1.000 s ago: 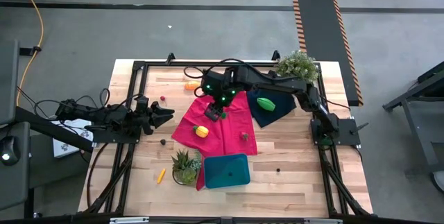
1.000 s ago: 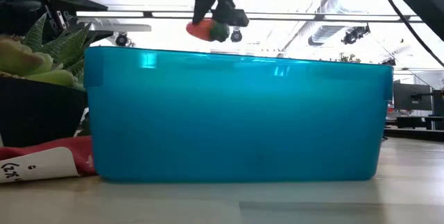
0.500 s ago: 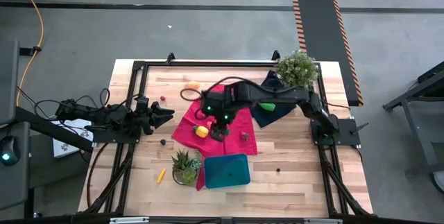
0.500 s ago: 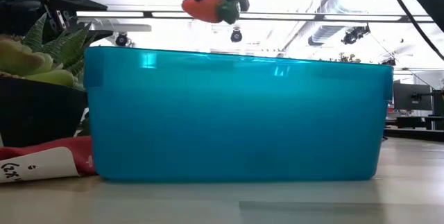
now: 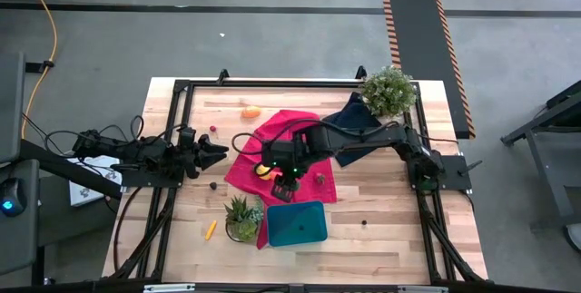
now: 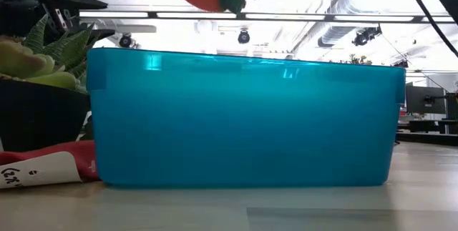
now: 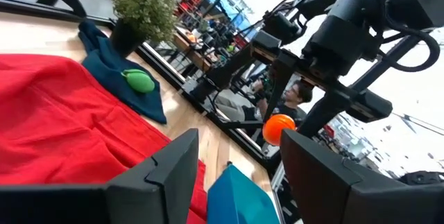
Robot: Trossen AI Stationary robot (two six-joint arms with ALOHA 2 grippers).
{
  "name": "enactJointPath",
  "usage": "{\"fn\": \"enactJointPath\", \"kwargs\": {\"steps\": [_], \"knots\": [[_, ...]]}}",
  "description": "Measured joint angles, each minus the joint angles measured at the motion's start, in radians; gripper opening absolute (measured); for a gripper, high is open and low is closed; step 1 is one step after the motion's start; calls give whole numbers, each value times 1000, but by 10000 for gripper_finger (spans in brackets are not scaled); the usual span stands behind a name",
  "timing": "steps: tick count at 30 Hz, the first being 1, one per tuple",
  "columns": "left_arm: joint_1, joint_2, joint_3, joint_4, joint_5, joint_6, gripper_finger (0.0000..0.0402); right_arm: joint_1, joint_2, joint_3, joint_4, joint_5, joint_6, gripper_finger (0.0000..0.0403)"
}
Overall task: Pick and placing Produce into tupperware
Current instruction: Put the orange carrot into the blue bin
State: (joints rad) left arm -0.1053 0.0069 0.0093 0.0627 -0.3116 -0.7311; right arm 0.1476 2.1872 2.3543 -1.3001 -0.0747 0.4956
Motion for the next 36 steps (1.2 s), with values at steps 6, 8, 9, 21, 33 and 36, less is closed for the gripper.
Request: {"fn": "enactJointPath", "kwargs": {"steps": [6, 8, 9, 21, 33, 36], "knots": [[0, 0, 0, -1, 8, 0, 193, 45, 3, 0, 3, 15, -30, 162], [0, 0, 0, -3, 15, -1, 193, 58, 11, 0, -2, 15, -29, 162], [0, 0, 0, -3, 18, -4, 193, 67, 18, -1, -9, 15, -29, 162], [0, 0, 0, -8, 68, -9, 193, 161, 133, -1, -8, 50, -16, 162], [0, 0, 0, -13, 105, 16, 193, 174, 173, -1, 8, 49, 2, 162], [0, 0, 0, -25, 171, 39, 193, 173, 173, -30, 19, 49, 6, 162]]}}
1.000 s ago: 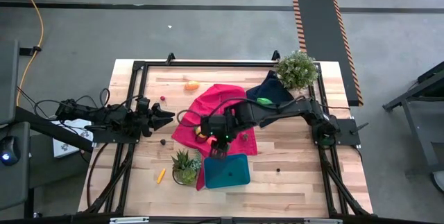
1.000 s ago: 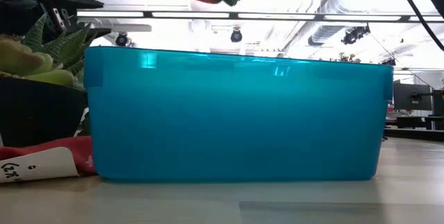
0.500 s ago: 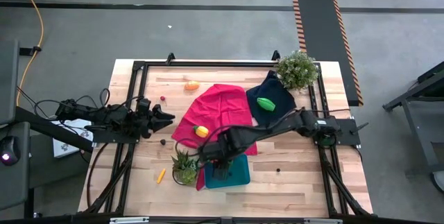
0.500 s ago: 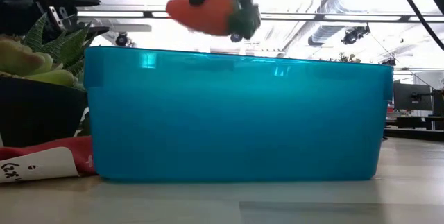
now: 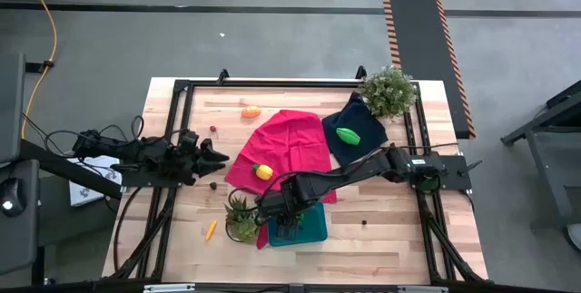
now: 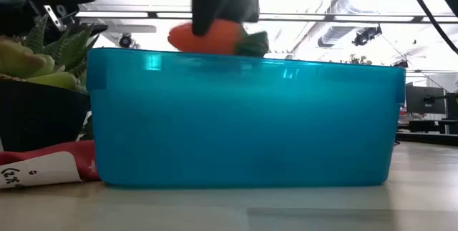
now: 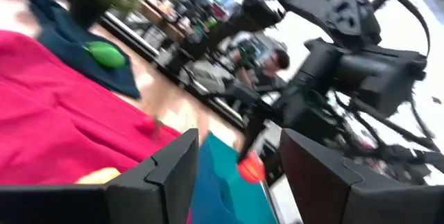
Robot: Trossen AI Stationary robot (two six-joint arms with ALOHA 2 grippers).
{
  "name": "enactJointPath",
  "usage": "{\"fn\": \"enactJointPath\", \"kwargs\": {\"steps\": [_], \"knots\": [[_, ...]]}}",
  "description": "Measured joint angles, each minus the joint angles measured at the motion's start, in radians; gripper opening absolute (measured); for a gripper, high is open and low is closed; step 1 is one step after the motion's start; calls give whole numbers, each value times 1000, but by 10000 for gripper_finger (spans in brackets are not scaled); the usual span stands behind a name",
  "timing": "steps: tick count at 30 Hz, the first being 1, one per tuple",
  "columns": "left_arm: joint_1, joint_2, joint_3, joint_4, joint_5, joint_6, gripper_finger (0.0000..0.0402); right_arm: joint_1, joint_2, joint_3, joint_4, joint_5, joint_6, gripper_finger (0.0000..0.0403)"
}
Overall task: Pick and placing Produce into tupperware
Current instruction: Put the orange carrot into the blue bin
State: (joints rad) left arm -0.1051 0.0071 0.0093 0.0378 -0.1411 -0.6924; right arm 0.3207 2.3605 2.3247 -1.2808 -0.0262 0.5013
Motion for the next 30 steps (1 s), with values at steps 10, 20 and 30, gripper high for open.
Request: {"fn": "enactJointPath", "kwargs": {"steps": [10, 20, 30], "knots": [[0, 0, 0, -22, 135, 7, 193, 0, 0, -126, 74, -28, 65, 162], [0, 0, 0, -23, 138, 7, 193, 0, 1, -213, 204, -51, 115, 162], [0, 0, 0, -23, 138, 7, 193, 0, 1, -234, 235, -52, 131, 197]]}}
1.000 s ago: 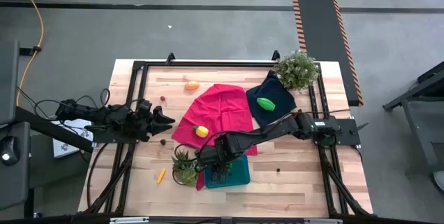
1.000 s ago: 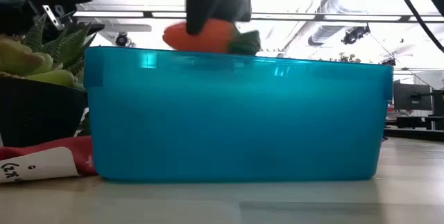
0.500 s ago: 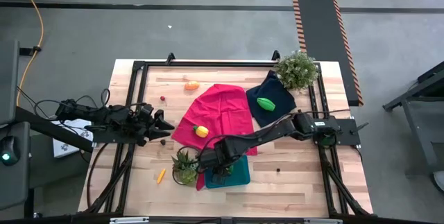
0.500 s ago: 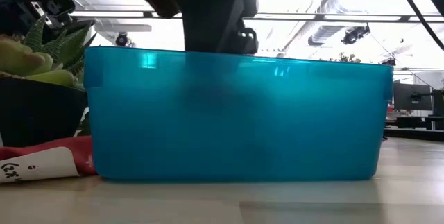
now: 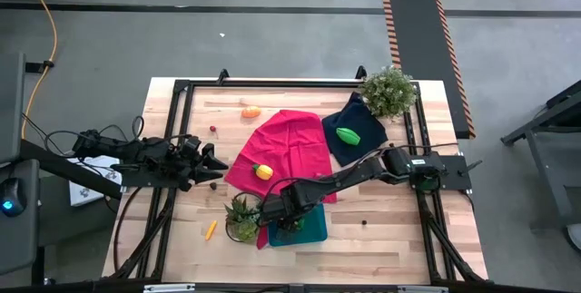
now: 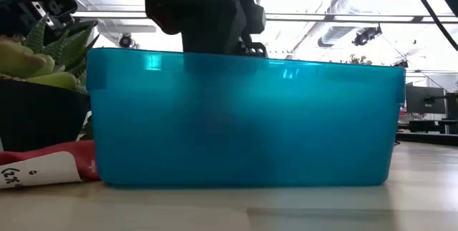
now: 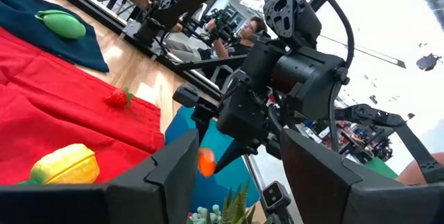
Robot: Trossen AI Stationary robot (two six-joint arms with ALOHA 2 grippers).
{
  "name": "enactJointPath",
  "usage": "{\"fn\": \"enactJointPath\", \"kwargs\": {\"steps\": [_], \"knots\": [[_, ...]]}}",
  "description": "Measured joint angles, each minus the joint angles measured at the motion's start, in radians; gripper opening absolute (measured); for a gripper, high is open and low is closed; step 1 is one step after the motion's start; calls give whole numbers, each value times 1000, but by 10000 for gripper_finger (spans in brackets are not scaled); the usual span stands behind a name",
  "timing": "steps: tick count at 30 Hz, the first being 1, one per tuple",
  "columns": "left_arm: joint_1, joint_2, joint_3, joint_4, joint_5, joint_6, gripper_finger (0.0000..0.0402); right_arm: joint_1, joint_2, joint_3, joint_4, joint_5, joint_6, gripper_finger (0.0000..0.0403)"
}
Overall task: Pick and placing Produce into tupperware
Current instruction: Put the orange carrot into the blue bin, then put the blueberry into the blue bin
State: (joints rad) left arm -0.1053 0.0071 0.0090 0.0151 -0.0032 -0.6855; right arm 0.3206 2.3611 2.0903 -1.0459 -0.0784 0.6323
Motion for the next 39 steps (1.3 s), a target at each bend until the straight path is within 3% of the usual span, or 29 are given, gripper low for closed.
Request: {"fn": "enactJointPath", "kwargs": {"steps": [14, 23, 34, 39], "knots": [[0, 0, 0, 0, 0, -1, 193, 9, -11, 2, 2, -1, 23, 208], [0, 0, 0, 0, 0, -1, 193, 10, -31, 96, -61, 24, -10, 208], [0, 0, 0, 0, 0, -1, 193, 5, -31, 267, -313, 54, -38, 208], [0, 0, 0, 0, 1, -1, 193, 0, -73, 234, -362, 44, -38, 208]]}}
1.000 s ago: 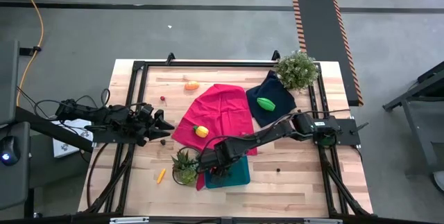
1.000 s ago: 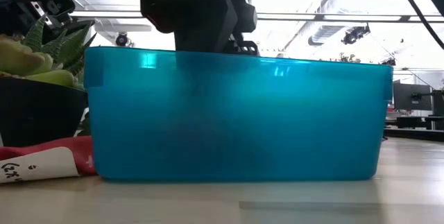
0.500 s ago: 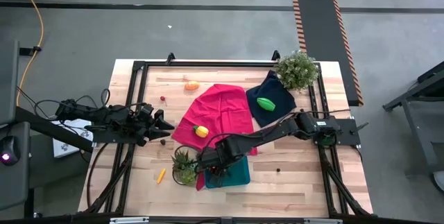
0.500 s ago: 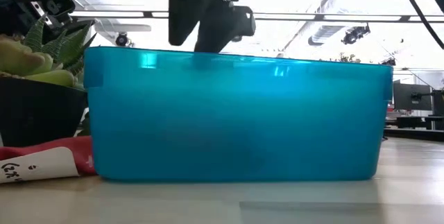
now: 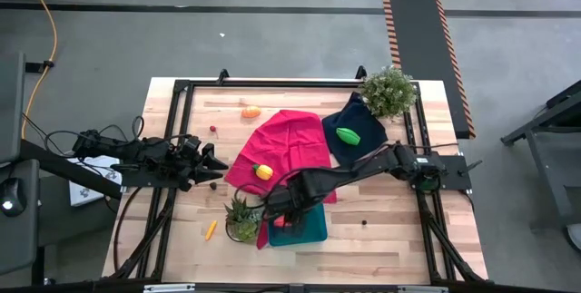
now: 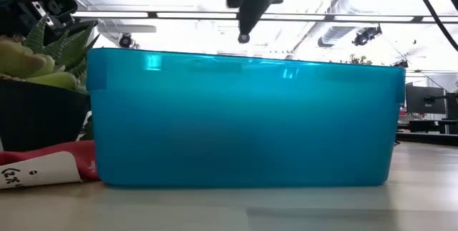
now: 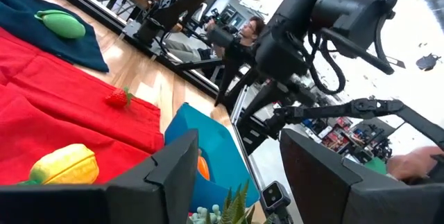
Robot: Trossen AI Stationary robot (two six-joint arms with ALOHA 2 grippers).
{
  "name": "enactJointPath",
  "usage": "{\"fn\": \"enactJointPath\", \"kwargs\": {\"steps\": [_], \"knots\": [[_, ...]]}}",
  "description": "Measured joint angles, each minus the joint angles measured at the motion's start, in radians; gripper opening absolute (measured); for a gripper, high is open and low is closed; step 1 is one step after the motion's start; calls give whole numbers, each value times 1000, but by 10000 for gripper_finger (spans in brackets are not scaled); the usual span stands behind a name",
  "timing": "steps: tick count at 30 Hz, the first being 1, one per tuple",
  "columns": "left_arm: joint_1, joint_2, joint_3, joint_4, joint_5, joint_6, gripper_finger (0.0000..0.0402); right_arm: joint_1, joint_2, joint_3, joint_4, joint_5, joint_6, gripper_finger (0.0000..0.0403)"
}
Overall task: Pick and placing Produce into tupperware
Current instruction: Put the blueberry into the blue bin
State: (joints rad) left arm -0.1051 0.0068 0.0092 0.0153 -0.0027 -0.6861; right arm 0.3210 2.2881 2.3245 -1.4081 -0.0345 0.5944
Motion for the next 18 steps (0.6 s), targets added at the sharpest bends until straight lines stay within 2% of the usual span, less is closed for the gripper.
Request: {"fn": "enactJointPath", "kwargs": {"steps": [10, 18], "knots": [[0, 0, 0, -1, 4, 0, 193, -1, -59, -1, -92, -1, -37, 208], [0, 0, 0, -1, 6, 0, 193, -7, -187, -2, -150, 129, -21, 208]]}}
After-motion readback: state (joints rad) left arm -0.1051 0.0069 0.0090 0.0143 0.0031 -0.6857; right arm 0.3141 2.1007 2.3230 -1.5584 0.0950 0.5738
